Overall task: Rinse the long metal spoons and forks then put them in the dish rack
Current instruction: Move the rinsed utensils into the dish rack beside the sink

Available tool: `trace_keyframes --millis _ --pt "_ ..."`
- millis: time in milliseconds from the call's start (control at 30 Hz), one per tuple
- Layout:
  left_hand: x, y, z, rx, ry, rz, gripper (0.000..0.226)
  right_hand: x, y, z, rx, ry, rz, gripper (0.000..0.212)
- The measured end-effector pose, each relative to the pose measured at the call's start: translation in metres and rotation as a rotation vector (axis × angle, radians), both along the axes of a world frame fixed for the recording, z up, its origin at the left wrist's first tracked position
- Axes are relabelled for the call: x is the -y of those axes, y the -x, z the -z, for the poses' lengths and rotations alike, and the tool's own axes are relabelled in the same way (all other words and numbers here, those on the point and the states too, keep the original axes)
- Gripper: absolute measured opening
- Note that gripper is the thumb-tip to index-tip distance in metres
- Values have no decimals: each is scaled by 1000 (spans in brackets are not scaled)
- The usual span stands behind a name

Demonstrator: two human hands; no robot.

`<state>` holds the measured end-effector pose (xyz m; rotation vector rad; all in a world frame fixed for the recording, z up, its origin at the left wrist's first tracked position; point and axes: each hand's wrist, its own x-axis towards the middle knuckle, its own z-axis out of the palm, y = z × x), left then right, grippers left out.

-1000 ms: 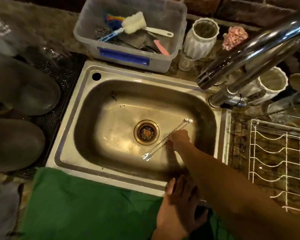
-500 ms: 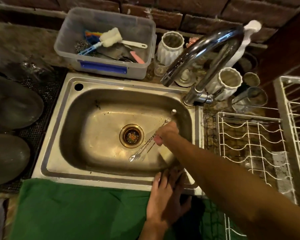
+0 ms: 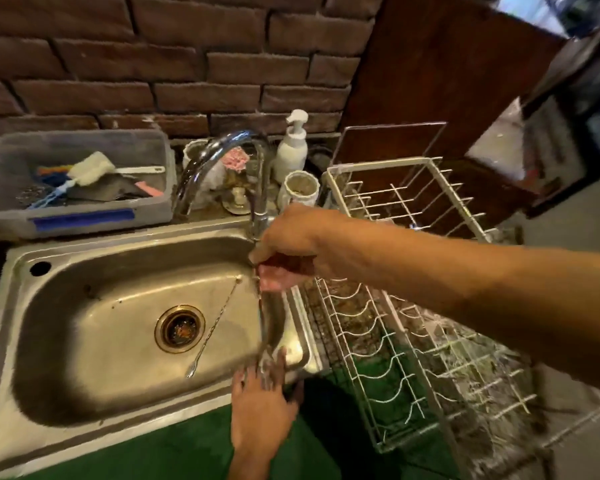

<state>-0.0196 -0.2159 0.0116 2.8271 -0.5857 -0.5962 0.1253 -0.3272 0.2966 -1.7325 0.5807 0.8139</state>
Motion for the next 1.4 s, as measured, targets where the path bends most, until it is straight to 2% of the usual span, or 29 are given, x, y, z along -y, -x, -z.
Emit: trace_keyframes --millis 133,267,367,433,567,667,967,1400 --pt "2 -1 1 45 77 -39 81 48 29 -76 155 111 -19 2" --pt "3 -4 5 52 111 -56 83 109 56 -99 292 297 70 11" --pt "5 0 5 85 76 -75 80 144 70 -84 293 487 121 2" --pt "5 3 5 91 43 -78 79 161 79 -64 303 615 106 5" --pt "6 4 1 72 16 -78 80 182 95 -18 302 852 -64 14" --pt "5 3 -1 75 10 -61 77 186 104 10 323 954 -157 8" --pt "4 5 -8 96 3 -50 74 191 119 38 416 1033 -219 20" --pt "3 5 -6 111 10 -53 72 188 119 31 343 1025 -269 17"
